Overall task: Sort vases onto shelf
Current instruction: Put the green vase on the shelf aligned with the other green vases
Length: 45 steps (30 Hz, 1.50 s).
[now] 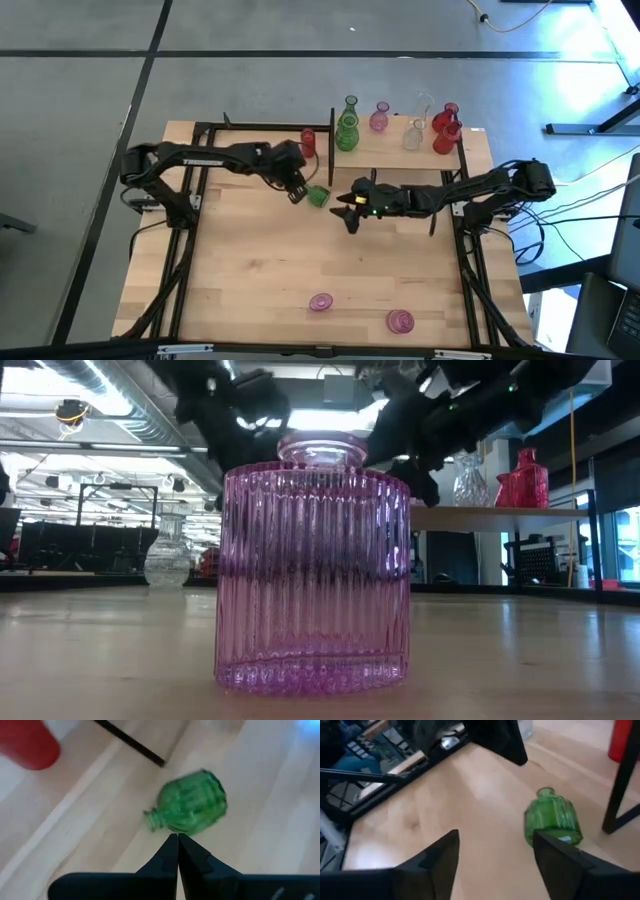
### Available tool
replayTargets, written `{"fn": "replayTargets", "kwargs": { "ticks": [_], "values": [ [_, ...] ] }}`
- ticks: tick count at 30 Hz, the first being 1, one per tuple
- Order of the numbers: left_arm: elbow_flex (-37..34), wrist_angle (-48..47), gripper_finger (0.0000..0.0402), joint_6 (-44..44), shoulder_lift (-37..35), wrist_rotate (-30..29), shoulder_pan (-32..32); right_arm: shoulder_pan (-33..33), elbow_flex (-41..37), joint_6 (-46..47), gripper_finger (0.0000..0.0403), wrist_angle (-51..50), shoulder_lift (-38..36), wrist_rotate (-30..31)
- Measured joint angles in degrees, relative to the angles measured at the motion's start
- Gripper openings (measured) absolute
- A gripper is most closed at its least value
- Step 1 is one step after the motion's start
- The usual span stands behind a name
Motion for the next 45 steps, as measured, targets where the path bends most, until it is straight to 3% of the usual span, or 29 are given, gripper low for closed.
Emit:
{"fn": "replayTargets", "kwargs": {
  "ticks": [4, 7, 13, 19, 30, 39, 45],
  "values": [
    [-6.5, 9.5, 0.0000, -6.0, -1.3, 5.6, 3.6, -1.4, 0.0, 0.0, 0.0194, 0.5, 1.9, 0.0],
    [-9.2, 15.0, 0.0000, -9.0, -0.8, 6.5, 4.8, -2.7, 0.0, 0.2, 0.0164, 0.5, 3.7, -1.2],
    [-9.9, 16.4, 0.0000, -10.5, 1.3, 5.7, 6.2, -4.2, 0.1, 2.3, 0.0114, 2.0, 5.8, -0.9],
    [-9.9, 20.8, 0.0000, -11.5, 6.3, 10.3, 6.6, -4.5, 0.0, 2.9, 0.0083, 2.2, 6.3, 1.3],
    [-9.9, 23.1, 0.0000, -12.8, 8.0, 11.6, 7.1, -4.5, 0.0, 8.9, 0.0072, -1.8, 8.0, 1.6],
    [-9.9, 24.2, 0.0000, -12.9, 8.7, 10.5, 7.2, -4.4, 0.0, 11.0, 0.0072, 1.8, 12.7, -0.8],
    [-9.9, 24.9, 0.0000, -13.0, 9.0, 10.8, 7.4, -4.5, 0.0, 11.8, 0.0072, 2.0, 13.2, 1.7]
  ]
}}
